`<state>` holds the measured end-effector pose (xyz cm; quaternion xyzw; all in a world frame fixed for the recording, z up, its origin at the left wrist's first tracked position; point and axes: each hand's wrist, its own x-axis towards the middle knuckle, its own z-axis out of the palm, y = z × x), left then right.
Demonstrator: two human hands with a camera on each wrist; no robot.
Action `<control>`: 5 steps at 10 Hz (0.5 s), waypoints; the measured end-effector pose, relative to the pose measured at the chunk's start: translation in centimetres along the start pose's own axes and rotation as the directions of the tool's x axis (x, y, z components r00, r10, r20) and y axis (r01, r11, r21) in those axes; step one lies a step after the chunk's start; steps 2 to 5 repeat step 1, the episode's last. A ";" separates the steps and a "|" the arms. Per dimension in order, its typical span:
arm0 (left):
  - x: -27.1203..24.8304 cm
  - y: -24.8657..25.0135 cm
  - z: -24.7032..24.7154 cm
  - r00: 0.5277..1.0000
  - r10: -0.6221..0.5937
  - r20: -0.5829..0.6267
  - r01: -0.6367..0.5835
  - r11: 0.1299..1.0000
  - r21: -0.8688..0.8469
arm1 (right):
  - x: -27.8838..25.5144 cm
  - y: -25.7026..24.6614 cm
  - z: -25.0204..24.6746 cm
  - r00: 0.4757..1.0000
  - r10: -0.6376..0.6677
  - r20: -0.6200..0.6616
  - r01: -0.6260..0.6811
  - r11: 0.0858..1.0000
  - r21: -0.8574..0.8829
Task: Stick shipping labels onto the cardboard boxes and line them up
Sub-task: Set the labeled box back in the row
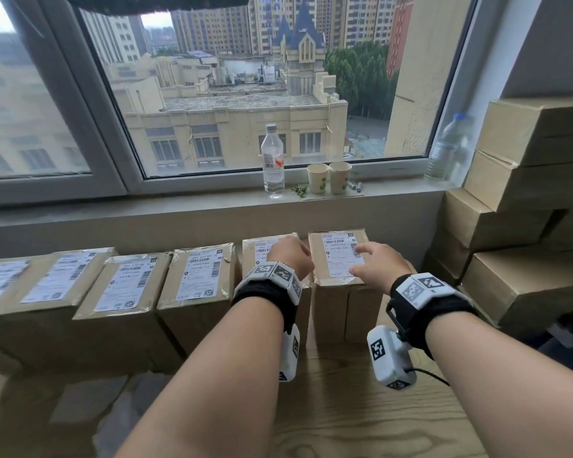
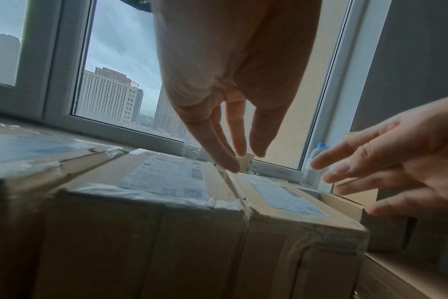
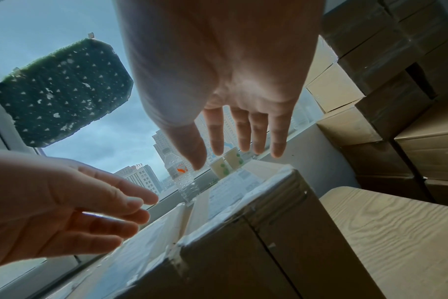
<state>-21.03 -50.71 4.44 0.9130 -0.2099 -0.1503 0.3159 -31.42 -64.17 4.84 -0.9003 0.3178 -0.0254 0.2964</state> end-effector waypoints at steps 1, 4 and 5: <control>-1.7 -0.6 -0.6 1.000 0.010 -0.018 -0.010 0.999 -0.031 | -1.8 -0.7 -0.1 0.999 -0.040 -0.005 0.040 0.999 0.010; -1.7 -0.6 -0.6 1.000 0.010 -0.018 -0.010 0.999 -0.031 | -1.8 -0.7 -0.1 0.999 -0.040 -0.005 0.040 0.999 0.010; -1.7 -0.6 -0.6 1.000 0.010 -0.018 -0.010 0.999 -0.031 | -1.8 -0.7 -0.1 0.999 -0.040 -0.005 0.040 0.999 0.010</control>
